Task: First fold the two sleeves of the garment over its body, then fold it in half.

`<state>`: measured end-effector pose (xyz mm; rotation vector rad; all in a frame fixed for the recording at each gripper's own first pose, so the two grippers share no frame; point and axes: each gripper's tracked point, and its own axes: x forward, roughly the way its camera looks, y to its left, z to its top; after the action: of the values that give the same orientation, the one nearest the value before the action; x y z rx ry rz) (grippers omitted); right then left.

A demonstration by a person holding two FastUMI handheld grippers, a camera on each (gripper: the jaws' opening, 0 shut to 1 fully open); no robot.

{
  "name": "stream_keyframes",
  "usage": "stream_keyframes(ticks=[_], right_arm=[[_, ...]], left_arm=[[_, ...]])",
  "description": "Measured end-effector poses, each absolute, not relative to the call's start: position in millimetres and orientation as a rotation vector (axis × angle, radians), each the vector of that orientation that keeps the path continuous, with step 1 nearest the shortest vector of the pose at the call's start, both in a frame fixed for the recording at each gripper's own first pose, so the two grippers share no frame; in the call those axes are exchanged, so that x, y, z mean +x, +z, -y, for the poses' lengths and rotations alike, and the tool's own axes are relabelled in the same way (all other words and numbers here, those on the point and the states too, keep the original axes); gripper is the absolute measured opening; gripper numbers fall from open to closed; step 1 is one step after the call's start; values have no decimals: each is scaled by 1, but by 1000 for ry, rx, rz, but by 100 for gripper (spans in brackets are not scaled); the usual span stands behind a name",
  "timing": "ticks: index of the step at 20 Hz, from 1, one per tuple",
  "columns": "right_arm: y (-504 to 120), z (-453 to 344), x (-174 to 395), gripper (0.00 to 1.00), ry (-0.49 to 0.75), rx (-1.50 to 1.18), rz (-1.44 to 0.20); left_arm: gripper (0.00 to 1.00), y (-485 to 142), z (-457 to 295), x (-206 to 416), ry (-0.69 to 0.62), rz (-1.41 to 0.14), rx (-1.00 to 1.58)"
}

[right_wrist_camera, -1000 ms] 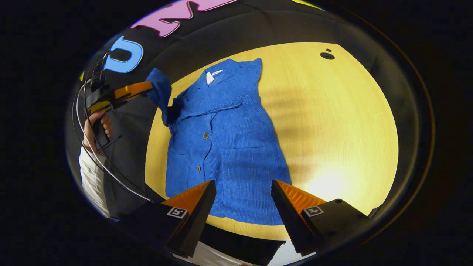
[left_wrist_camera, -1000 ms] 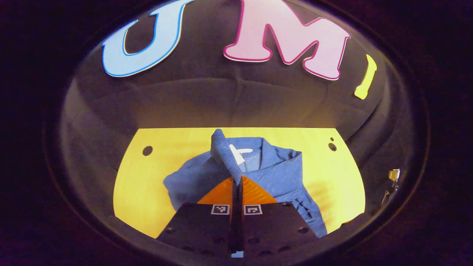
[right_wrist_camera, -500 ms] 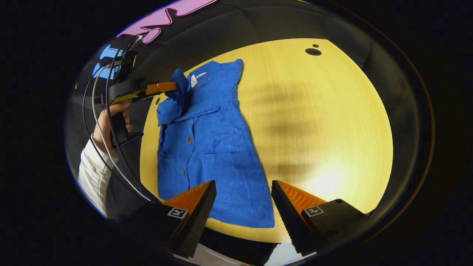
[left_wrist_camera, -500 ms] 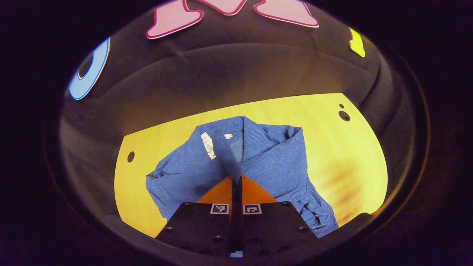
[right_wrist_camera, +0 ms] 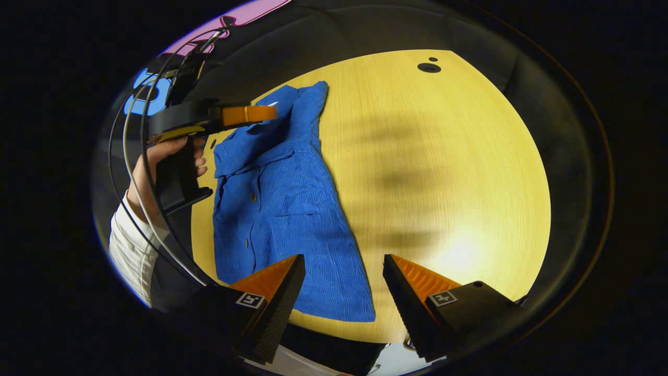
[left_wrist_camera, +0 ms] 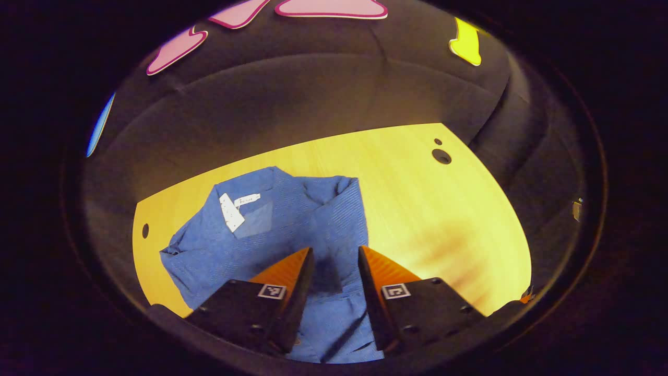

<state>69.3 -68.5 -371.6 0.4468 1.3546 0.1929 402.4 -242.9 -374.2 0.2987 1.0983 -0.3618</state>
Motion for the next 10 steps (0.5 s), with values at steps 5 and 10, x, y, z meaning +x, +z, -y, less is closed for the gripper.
stream_keyframes(ticks=[5, 10], right_arm=[[-375, 64, 67, 97, 171, 416, -1352], [-381, 49, 54, 98, 148, 270, -1342]], left_arm=[[80, -340, 246, 370, -411, -1051, 195], [86, -327, 135, 289, -298, -1133, 111]])
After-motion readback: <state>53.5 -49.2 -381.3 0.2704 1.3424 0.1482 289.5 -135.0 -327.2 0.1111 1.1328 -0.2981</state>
